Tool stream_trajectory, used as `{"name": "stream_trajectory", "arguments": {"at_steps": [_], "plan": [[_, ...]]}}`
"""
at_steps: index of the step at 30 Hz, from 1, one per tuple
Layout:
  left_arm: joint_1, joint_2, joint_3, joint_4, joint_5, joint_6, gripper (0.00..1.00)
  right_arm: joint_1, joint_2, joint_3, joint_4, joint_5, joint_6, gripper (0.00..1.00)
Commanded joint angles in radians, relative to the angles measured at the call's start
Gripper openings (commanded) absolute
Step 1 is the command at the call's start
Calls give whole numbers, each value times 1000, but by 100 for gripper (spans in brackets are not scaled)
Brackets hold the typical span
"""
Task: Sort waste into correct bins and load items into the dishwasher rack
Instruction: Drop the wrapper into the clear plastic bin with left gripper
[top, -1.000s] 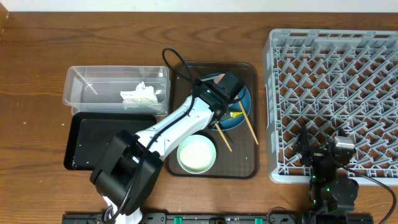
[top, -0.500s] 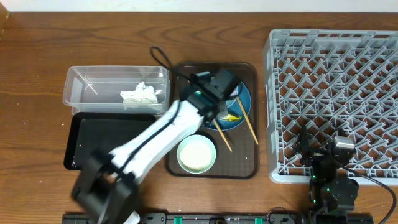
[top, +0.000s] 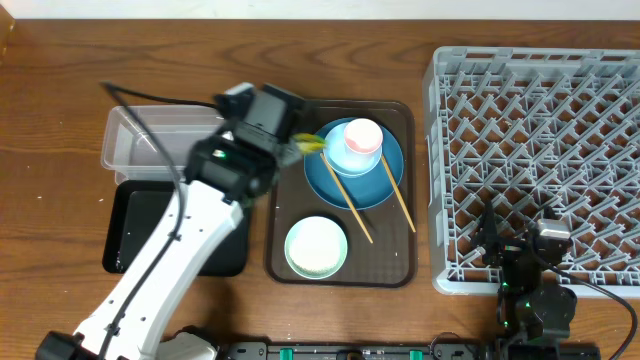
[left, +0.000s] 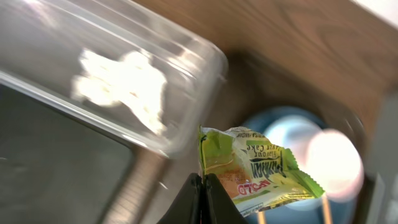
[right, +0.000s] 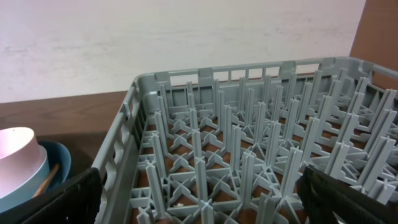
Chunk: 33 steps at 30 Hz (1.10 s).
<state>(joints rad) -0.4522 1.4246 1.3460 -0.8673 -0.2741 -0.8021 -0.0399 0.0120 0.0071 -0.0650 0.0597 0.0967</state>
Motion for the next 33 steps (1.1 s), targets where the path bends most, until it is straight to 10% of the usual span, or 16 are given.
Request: {"name": "stream_trajectory", "arguments": {"at_steps": [1,15,24,33], "plan": [[87,8,-7,-6,-87,39,6,-10,-1,-2,-3,4,7,99],[359,175,-7,12,-86,43,7,-10,-1,-2,-3,4,7,99],[375,149,-7,23,-86,171,60,-10,-1,-2,-3,4,7,99],[340,17,-7,-13,320,324,57,-10,-1,-2,-3,4,7,99]]}}
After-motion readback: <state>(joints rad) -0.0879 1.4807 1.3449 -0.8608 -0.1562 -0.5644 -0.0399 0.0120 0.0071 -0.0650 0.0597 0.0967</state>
